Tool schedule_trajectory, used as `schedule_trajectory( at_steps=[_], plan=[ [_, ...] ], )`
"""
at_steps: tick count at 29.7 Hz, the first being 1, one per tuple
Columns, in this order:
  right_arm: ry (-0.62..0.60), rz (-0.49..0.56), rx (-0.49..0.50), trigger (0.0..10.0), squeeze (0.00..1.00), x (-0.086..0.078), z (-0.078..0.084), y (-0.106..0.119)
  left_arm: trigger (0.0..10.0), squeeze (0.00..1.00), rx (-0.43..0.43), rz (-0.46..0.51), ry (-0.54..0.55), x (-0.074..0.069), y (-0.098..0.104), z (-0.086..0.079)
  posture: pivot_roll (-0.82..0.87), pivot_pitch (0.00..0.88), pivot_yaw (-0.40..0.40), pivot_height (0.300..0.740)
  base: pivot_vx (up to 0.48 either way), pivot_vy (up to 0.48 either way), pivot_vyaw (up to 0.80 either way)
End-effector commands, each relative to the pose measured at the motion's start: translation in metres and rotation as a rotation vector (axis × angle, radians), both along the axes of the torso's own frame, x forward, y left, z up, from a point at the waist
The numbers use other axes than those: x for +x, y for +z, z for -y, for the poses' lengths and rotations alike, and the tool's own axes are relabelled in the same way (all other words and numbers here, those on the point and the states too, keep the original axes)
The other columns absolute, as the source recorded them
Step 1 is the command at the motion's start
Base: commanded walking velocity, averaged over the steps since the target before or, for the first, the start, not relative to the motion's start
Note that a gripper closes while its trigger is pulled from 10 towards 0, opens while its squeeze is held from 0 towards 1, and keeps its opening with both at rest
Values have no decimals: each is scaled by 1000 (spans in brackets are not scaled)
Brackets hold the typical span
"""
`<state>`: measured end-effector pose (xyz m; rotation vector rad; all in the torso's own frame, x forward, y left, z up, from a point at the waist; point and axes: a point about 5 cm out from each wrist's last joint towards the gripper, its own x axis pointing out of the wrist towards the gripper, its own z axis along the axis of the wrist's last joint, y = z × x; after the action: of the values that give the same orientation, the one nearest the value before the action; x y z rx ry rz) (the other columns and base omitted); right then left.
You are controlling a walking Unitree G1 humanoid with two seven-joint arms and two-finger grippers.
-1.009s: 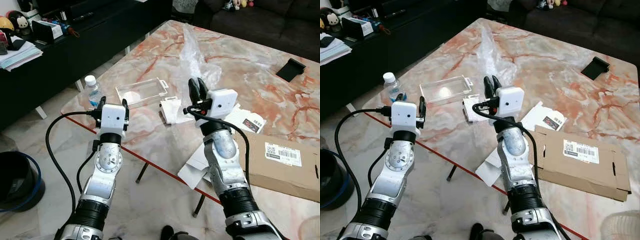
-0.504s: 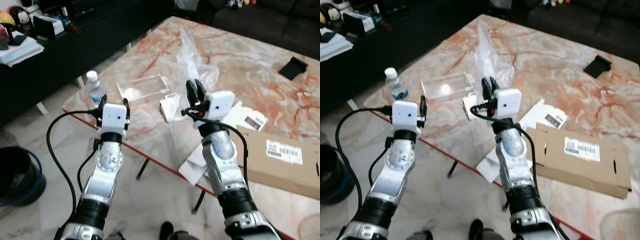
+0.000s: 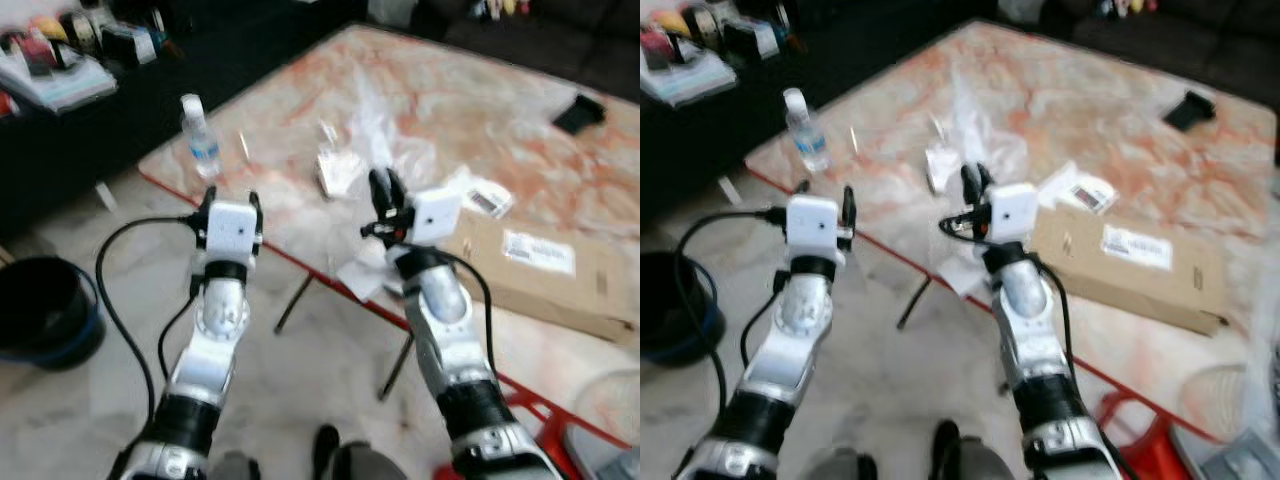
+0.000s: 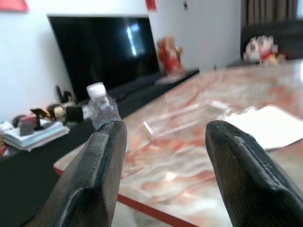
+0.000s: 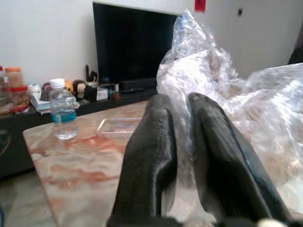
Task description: Picking trash to rubbish bin
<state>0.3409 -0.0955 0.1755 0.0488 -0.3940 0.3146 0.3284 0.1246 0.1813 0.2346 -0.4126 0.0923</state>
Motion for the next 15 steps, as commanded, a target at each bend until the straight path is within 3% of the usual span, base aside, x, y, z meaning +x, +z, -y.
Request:
schedule_trajectory(
  at_steps=[1,15],
  plan=[
    [8,11,-1,10000,0,0,-2,4,10000,0,8,15,0,-3,1,1,17,164,-83,740,-281,0,0],
    [16,13,-7,10000,0,0,-3,5,10000,0,6,18,-2,-3,1,2,13,165,-87,740,-285,0,0]
  ],
)
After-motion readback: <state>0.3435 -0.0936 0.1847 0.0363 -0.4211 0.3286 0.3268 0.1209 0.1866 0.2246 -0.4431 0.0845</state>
